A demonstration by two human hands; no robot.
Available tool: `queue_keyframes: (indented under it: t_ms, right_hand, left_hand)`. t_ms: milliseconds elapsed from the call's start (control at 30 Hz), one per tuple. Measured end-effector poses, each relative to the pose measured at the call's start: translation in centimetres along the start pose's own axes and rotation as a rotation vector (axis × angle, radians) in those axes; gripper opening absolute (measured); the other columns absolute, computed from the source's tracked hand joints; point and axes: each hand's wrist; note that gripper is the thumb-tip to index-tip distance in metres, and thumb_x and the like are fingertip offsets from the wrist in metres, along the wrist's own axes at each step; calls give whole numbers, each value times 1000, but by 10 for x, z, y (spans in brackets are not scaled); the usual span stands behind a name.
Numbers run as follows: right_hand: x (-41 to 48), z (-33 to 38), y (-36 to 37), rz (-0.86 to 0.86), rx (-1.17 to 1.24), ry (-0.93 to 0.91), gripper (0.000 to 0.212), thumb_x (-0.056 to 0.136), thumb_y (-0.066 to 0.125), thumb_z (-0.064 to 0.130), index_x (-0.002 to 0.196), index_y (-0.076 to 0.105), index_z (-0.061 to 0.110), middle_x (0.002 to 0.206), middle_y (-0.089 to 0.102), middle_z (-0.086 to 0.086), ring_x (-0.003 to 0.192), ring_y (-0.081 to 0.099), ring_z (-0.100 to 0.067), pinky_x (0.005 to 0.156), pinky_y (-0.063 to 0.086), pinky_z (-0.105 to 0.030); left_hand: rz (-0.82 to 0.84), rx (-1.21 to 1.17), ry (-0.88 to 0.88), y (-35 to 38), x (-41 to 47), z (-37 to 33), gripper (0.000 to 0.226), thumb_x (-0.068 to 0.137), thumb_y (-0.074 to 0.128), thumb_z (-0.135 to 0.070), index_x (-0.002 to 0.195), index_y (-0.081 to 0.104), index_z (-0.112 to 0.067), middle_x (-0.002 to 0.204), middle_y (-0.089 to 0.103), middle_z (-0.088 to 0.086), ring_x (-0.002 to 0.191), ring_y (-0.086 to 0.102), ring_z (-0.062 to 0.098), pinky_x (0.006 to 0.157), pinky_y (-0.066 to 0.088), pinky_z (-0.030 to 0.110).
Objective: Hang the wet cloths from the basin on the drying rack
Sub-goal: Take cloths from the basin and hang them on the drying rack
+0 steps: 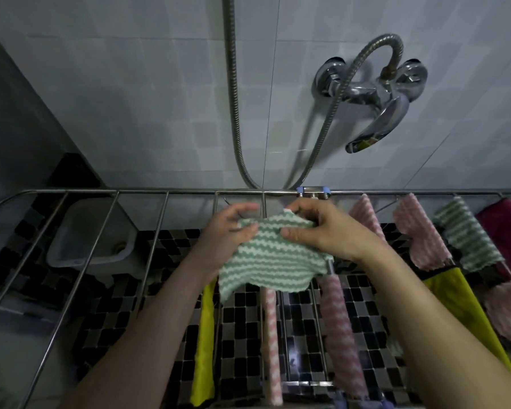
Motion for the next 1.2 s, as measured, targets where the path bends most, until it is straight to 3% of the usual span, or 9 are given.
queue_keyframes:
  t_ms: [67, 167, 367, 467, 600, 767, 933, 1033, 1200]
  right_hand:
    - [2, -11, -8, 56, -214, 98, 22, 81, 78, 22, 97, 64, 16, 95, 70, 0, 86, 69, -16, 77, 58, -33]
    - [5, -31, -23, 127, -304, 205, 13, 80, 78, 18, 88, 69, 12, 89, 72, -4, 84, 69, -22, 80, 56, -34]
    - [10, -51, -29, -28, 622, 239, 25, 76, 67, 14, 101, 67, 12, 91, 71, -3, 74, 61, -14, 50, 46, -17]
    - [13, -54, -16, -183, 794, 247, 21, 82, 64, 12, 103, 64, 13, 92, 72, -5, 70, 66, -13, 42, 43, -16]
    - [34, -57, 0, -393, 538, 304, 11, 96, 57, 14, 106, 58, 11, 83, 65, -2, 51, 58, -6, 40, 42, -19]
    - [95, -86, 18, -423, -163, 459, 34, 95, 54, 23, 126, 51, 7, 118, 63, -12, 99, 63, -27, 89, 52, -40]
    - [121, -99, 23, -452, -252, 503, 31, 101, 41, 24, 126, 43, 5, 117, 62, -18, 106, 60, -36, 84, 45, -37]
    - [127, -106, 26, -428, -266, 514, 32, 103, 37, 26, 127, 39, 5, 118, 62, -22, 108, 59, -38, 80, 40, -34]
    - [132, -102, 19, -386, -142, 472, 37, 103, 38, 31, 128, 47, 5, 124, 61, -17, 114, 57, -33, 95, 43, -37]
  left_hand:
    - [-117, -36, 122, -3, 1, 0, 28, 89, 60, 2, 102, 65, -22, 94, 70, 9, 76, 67, 23, 64, 56, 37]
    - [-162, -40, 188, -7, 2, 4, 37, 89, 56, 7, 83, 72, -26, 97, 70, 0, 86, 65, 23, 70, 54, 38]
    - [-175, -139, 116, -5, 3, 7, 42, 94, 53, 0, 87, 79, -32, 119, 69, -6, 106, 67, 16, 83, 57, 33]
    - [-139, -212, 114, -1, 3, 8, 39, 88, 60, 4, 101, 76, -29, 122, 67, -11, 103, 68, 15, 80, 58, 35]
    - [-157, 39, 74, -8, 23, 26, 61, 83, 65, 10, 125, 60, -34, 124, 63, -8, 105, 66, 10, 86, 55, 27]
    - [-136, 496, -108, -10, 82, 50, 80, 82, 57, 11, 150, 29, -22, 148, 33, 0, 120, 47, 15, 90, 44, 24]
    - [-76, 626, -152, -13, 115, 58, 83, 85, 48, 8, 154, 13, -23, 159, 11, -5, 135, 36, 22, 89, 44, 26]
    - [-54, 739, -165, -17, 123, 60, 82, 86, 44, 6, 154, 10, -24, 161, 6, -3, 140, 29, 23, 104, 41, 33]
    - [-31, 680, -139, -18, 118, 57, 78, 89, 39, 8, 154, 12, -27, 158, 17, -2, 135, 34, 19, 97, 34, 24]
Point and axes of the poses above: each hand's wrist, its own x-axis towards the middle knuckle, its own y-axis out of the palm, z = x × y
